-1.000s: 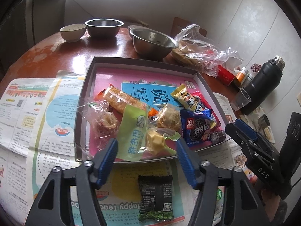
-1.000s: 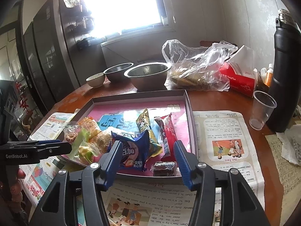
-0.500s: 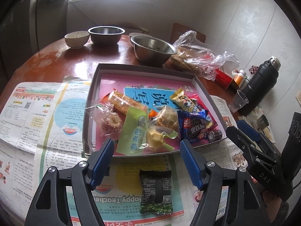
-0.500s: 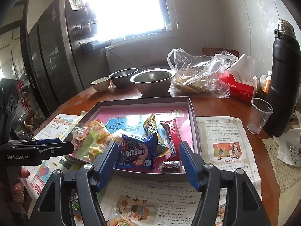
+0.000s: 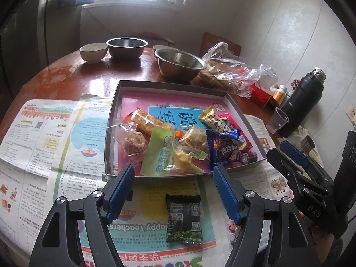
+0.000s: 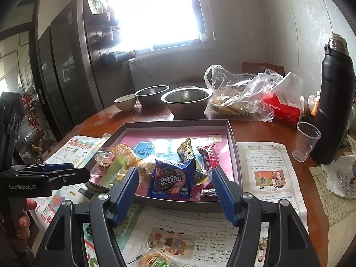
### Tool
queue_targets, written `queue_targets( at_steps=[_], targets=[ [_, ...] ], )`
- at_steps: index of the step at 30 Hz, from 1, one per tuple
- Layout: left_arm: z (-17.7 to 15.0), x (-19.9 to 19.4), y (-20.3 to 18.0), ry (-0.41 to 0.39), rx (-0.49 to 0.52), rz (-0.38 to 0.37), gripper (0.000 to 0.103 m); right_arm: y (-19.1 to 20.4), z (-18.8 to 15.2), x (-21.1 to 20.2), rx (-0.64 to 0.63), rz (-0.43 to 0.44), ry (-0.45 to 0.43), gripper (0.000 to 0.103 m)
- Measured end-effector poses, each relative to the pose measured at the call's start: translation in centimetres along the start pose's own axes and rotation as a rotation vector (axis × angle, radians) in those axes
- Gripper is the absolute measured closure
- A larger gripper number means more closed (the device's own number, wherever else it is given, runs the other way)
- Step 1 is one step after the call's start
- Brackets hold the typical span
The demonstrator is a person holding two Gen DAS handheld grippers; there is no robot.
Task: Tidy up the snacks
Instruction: 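Withdraw both tools toward the dark pea pack and round wrapped cake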
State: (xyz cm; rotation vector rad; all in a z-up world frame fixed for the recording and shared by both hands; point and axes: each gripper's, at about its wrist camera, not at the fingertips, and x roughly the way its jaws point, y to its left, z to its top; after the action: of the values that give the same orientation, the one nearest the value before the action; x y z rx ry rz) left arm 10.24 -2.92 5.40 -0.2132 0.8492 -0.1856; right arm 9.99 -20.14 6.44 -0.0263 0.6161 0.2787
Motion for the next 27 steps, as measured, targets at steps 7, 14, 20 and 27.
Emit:
queue_targets(
  at_steps=[7,14,20,27],
  targets=[
    [-0.4,-0.6,-0.2,-0.008,0.003,-0.002,0.028,0.5,0.0,-0.8,-0.009,0.006,-0.017,0.036],
    [-1.0,-2.1,-0.6,-0.034,0.013,0.003,0.028,0.5,0.0,-2.3,0.009,0.016,-0.044,0.030],
    [-1.5,-3.3,-0.9,-0.054,0.019,0.003,0.027,1.1,-0.1,-3.4,-0.011,0.018,-0.058,0.027],
    [-2.8,-4.1,-1.1,-0.061,0.021,-0.002,0.024,1.7,-0.5,-4.8,-0.032,0.002,-0.086,0.020]
  ],
)
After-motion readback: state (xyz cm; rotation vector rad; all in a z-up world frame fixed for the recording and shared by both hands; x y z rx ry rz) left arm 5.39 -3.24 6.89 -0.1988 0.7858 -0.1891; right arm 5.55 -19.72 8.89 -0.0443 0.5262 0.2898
